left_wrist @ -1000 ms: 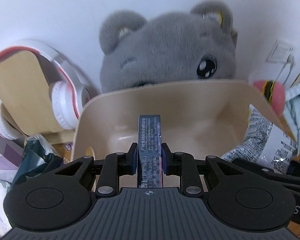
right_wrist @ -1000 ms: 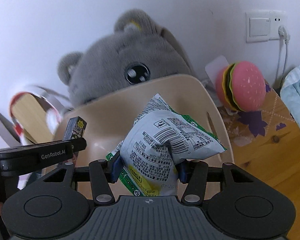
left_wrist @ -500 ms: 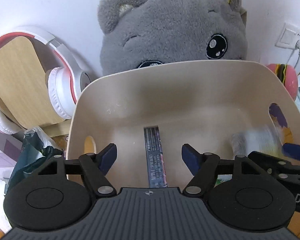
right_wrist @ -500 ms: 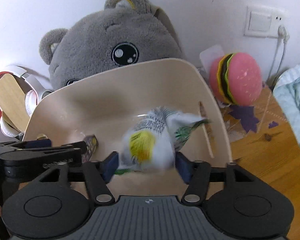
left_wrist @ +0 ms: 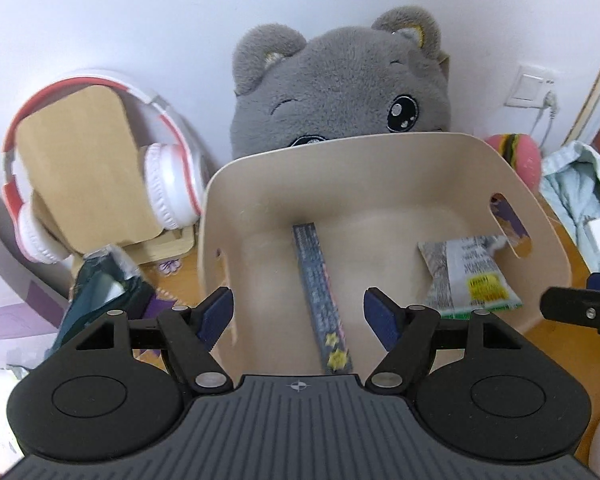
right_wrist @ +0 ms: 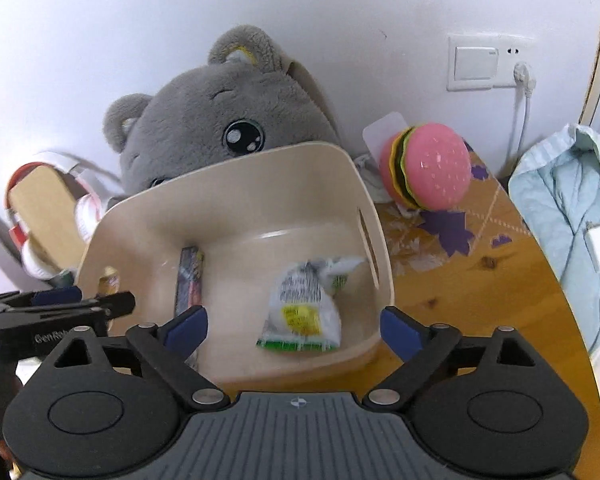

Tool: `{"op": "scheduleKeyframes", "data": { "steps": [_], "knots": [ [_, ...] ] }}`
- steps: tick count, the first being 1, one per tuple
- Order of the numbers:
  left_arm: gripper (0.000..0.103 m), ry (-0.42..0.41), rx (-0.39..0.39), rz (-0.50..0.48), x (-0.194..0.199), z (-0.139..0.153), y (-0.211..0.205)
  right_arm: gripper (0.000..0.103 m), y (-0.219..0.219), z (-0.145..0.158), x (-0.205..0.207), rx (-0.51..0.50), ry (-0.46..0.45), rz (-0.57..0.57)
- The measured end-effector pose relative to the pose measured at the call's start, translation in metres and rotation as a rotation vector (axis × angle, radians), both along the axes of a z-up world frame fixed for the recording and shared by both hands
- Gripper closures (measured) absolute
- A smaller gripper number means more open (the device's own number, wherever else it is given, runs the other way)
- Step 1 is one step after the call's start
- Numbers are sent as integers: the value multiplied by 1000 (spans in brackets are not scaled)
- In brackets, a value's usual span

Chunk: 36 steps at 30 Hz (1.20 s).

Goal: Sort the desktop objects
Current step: 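Move the left tool to the clear wrapped pad while the right tool reaches the green snack bag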

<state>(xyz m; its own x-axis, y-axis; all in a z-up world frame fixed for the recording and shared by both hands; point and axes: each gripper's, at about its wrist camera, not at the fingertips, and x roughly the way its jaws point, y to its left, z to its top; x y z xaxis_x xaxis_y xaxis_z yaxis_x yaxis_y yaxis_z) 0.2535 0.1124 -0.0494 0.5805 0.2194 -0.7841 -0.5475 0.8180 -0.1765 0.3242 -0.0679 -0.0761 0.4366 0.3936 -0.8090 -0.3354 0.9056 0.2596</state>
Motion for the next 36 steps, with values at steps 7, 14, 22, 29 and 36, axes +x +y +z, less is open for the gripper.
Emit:
{"op": "scheduleKeyframes", "data": {
  "steps": [7, 14, 22, 29, 36],
  "knots": [
    [27, 16, -22, -27, -61, -7, -13, 1, -23, 1, -48, -28, 22, 121],
    [27, 92, -59, -87, -108, -38, -36, 0, -34, -14, -102, -131, 9, 276],
    [27, 175, -111, -152, -138, -77, -66, 0, -30, -29, -140, -202, -33, 432],
    [27, 192, -140, -204, -137, -99, -84, 0, -24, -50, -150, -281, -27, 527],
    [27, 238, -161, -218, -123, -126, -90, 0, -14, -71, -155, -390, -71, 576]
  ]
}}
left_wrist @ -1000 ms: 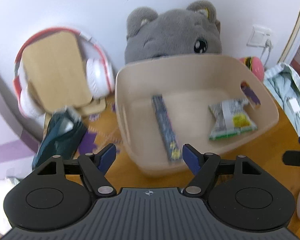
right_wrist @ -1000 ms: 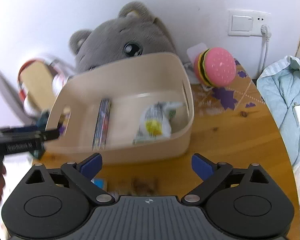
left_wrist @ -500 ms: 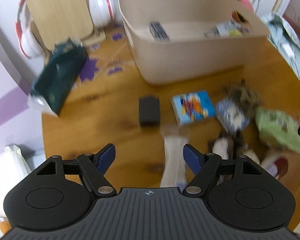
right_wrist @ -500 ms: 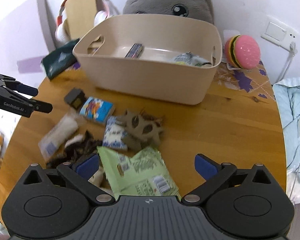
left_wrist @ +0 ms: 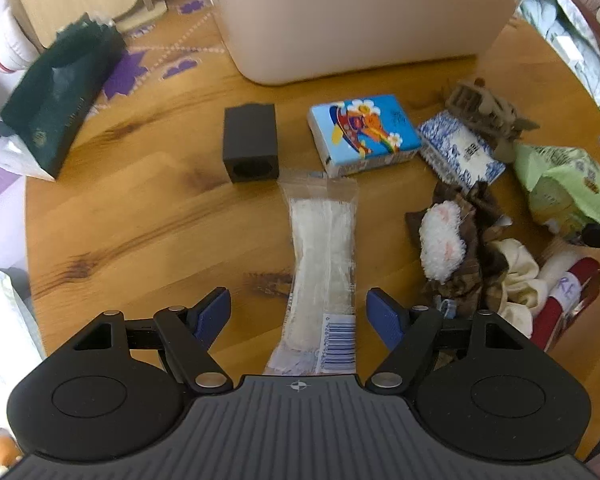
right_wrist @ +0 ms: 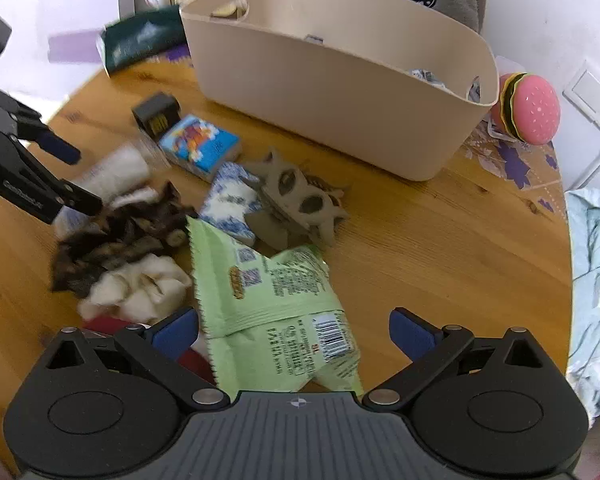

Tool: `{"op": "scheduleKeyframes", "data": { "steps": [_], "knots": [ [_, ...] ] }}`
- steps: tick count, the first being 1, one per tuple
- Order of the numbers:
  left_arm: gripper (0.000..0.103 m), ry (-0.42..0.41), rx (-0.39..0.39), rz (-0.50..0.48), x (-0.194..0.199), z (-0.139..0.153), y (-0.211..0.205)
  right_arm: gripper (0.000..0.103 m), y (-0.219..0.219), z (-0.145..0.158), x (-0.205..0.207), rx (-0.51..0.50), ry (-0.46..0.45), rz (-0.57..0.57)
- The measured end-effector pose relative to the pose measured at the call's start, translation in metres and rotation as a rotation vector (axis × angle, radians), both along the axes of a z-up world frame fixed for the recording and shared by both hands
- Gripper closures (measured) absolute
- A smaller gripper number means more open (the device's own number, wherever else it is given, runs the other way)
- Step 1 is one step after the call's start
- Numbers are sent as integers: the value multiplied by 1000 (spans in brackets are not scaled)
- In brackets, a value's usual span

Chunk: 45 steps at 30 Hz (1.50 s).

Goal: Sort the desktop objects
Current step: 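Move the left tool to the clear wrapped pad while the right tool reaches the green snack bag, then grasp the clear wrapped pad with the left tool while the right tool grasps the green bag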

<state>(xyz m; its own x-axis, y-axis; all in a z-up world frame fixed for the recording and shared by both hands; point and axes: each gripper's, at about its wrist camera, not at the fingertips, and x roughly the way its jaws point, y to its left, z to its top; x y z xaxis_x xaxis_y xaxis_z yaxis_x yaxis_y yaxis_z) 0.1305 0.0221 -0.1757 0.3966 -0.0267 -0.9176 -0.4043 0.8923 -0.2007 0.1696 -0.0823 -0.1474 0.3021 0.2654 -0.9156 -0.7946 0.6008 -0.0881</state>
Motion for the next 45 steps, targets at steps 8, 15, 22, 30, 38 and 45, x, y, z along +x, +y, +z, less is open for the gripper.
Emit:
{"op": "scheduleKeyframes", "data": {
  "steps": [8, 15, 22, 30, 38, 45],
  "knots": [
    [13, -22, 25, 13, 14, -6, -7, 4, 7, -23, 9, -37, 2, -21],
    [0, -18, 22, 34, 24, -11, -8, 19, 5, -40, 19, -34, 60, -53],
    [0, -18, 29, 43, 24, -12, -9, 22, 4, -48, 20, -35, 62, -45],
    [54, -60, 44, 44, 18, 0, -13, 34, 2, -44, 20, -24, 67, -41],
    [75, -65, 15, 57, 12, 2, -9, 47, -2, -32, 13, 14, 66, -29],
    [75, -123, -4, 83, -3, 19, -10, 51, -5, -11, 4, 66, 51, 0]
  ]
}}
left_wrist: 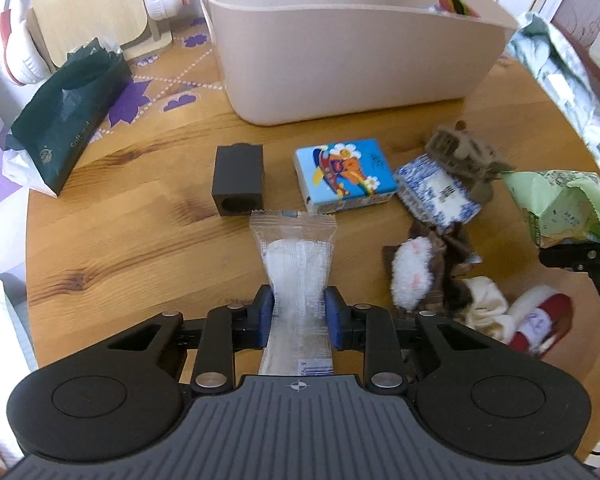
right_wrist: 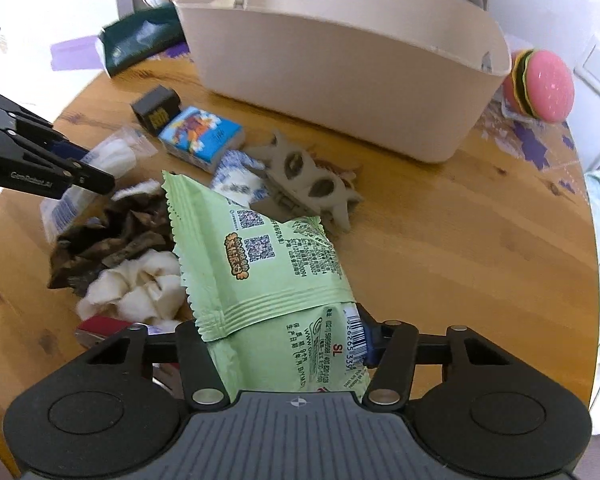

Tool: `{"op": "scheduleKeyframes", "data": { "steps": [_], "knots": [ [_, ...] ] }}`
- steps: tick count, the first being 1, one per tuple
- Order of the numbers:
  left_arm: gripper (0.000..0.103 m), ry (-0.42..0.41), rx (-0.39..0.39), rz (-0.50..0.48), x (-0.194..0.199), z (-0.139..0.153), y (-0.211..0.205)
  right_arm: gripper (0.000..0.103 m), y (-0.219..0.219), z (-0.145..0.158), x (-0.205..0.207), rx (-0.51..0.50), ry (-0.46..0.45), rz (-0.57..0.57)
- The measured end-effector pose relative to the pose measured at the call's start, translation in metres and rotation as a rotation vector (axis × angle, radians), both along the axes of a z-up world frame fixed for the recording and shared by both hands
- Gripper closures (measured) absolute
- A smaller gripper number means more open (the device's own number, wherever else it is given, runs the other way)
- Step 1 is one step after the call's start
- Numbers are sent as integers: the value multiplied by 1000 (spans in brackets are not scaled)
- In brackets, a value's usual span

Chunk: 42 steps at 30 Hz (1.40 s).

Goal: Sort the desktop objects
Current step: 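Grasp the clear wrapped pad with the left tool while the right tool grasps the green bag, then carry both items over the basket and open both tools to release them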

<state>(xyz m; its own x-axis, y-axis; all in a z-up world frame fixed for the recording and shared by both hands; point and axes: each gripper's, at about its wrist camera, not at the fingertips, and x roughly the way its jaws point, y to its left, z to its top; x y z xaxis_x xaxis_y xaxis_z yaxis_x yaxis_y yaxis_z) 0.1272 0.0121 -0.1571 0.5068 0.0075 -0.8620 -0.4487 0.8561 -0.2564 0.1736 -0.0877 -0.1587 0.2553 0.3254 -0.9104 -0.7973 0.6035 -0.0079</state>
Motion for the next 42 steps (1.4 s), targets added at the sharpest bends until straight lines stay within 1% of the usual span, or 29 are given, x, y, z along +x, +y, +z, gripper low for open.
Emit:
{"op": "scheduleKeyframes", "data": {
  "steps": [3, 7, 12, 16, 21, 26, 29, 33, 39, 42],
  "knots": [
    [75, -24, -14, 22, -7, 10, 2, 52, -2, 11, -3, 26, -14, 8],
    [75, -58, 0, 43, -14, 27, 6, 53, -4, 27, -3, 58, -30, 18],
    [75, -111, 16, 69, -16, 53, 23, 53, -3, 49, 0, 96, -53, 45],
    [75, -153, 52, 89, -11, 78, 39, 53, 0, 71, 8, 128, -96, 66],
    [75, -221, 116, 95, 1, 112, 57, 53, 2, 94, 24, 147, -151, 69],
    [75, -273, 170, 82, 18, 140, 68, 53, 7, 112, 42, 162, -209, 72],
    [75, -284, 192, 74, 33, 148, 74, 53, 12, 121, 55, 183, -234, 55],
    [75, -299, 190, 87, 53, 150, 83, 52, 17, 131, 73, 219, -250, 14],
    [75, -284, 184, 90, 92, 138, 94, 52, 30, 131, 103, 254, -255, -64],
    [75, -272, 179, 92, 113, 128, 99, 52, 39, 126, 119, 261, -254, -100]
  ]
}}
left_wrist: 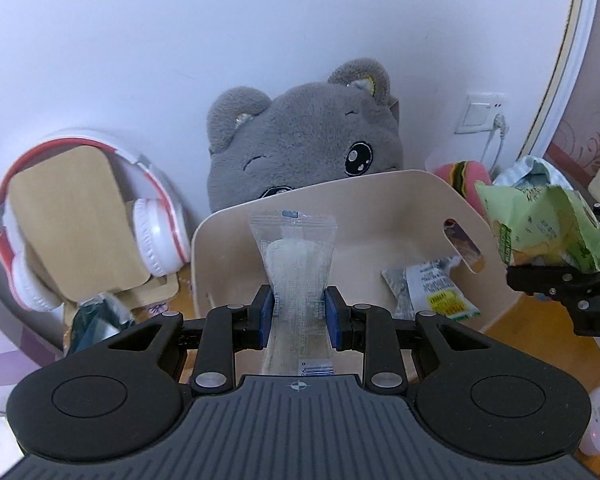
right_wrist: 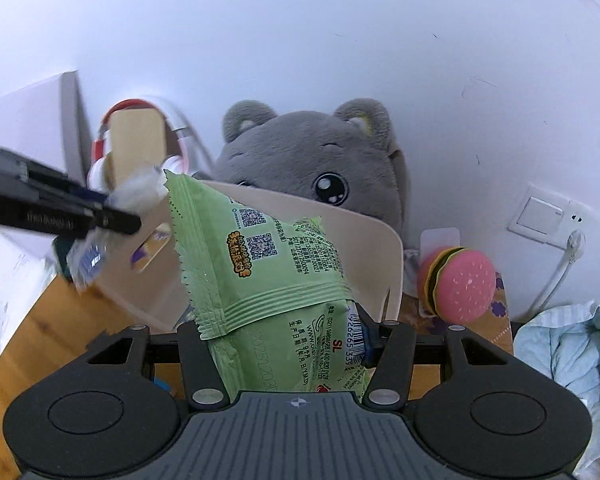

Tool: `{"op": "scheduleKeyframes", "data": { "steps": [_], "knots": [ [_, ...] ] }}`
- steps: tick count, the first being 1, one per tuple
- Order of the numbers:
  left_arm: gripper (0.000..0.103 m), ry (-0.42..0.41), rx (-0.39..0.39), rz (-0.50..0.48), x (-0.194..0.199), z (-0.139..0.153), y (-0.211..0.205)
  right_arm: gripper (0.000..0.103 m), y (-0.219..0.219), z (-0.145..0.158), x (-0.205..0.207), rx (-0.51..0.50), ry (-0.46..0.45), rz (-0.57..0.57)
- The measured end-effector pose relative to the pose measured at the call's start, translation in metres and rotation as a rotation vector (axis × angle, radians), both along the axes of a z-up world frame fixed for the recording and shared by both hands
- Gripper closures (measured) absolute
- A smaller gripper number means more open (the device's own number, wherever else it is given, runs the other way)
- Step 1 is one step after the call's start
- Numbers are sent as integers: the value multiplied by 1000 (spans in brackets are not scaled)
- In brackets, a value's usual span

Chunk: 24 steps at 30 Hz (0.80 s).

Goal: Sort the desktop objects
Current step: 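Carry both items over the basket and open both tools to release them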

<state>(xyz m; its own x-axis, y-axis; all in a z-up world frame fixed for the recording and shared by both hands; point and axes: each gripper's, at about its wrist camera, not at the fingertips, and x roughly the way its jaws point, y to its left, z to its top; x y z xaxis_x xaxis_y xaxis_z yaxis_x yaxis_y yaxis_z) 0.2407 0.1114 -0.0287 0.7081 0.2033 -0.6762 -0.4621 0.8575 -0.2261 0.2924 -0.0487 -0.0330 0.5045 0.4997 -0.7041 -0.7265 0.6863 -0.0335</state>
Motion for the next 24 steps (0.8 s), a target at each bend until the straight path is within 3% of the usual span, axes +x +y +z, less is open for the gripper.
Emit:
{"op": "scheduleKeyframes", "data": {
  "steps": [8, 16, 21, 24],
  "knots": [
    [75, 64, -40, -20, 44, -30, 7, 52, 26, -27, 38, 3, 61, -90],
    [75, 119, -37, -41, 62, -51, 5, 52, 51, -55, 58, -77, 89, -127],
    [75, 139, -79, -45, 69, -62, 8, 52, 59, -68, 62, -132, 94, -121],
    [67, 150, -88, -42, 72, -67, 10, 51, 63, -75, 62, -160, 103, -116]
  ]
}}
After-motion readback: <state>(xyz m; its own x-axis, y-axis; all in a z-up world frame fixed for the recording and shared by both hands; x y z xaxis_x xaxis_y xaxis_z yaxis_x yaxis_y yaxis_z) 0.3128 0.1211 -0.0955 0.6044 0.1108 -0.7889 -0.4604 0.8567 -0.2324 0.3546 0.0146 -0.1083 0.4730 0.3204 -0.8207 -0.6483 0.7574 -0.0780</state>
